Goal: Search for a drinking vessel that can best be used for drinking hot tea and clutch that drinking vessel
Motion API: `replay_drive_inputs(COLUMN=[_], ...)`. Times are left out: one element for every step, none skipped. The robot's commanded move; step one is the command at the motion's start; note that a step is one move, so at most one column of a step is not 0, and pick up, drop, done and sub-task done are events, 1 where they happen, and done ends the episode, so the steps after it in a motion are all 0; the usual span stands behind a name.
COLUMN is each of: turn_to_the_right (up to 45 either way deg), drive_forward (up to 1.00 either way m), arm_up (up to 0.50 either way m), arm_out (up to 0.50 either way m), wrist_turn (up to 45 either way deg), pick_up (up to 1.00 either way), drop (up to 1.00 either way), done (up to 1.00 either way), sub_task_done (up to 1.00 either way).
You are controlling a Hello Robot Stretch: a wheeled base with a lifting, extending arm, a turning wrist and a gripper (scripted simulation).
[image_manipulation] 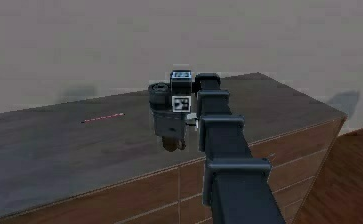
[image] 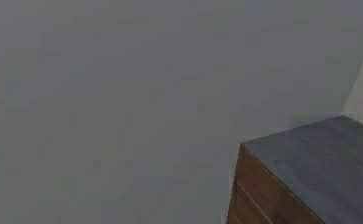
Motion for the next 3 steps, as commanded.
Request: replay_drive_inputs(turn_to_the_right=[0.0,0.0,0.0], drive_forward=[0.0,0.0,0.0], arm_up=[-0.08,0.0,0.08], arm_out=[0.0,0.0,0.0], wrist_turn=[0.0,0.0,0.0], pick_up=[0.0,1.0,0.0], drop=[0.0,0.0,0.0], done=[0.0,0.0,0.0], sub_task_done=[0.0,0.0,0.0])
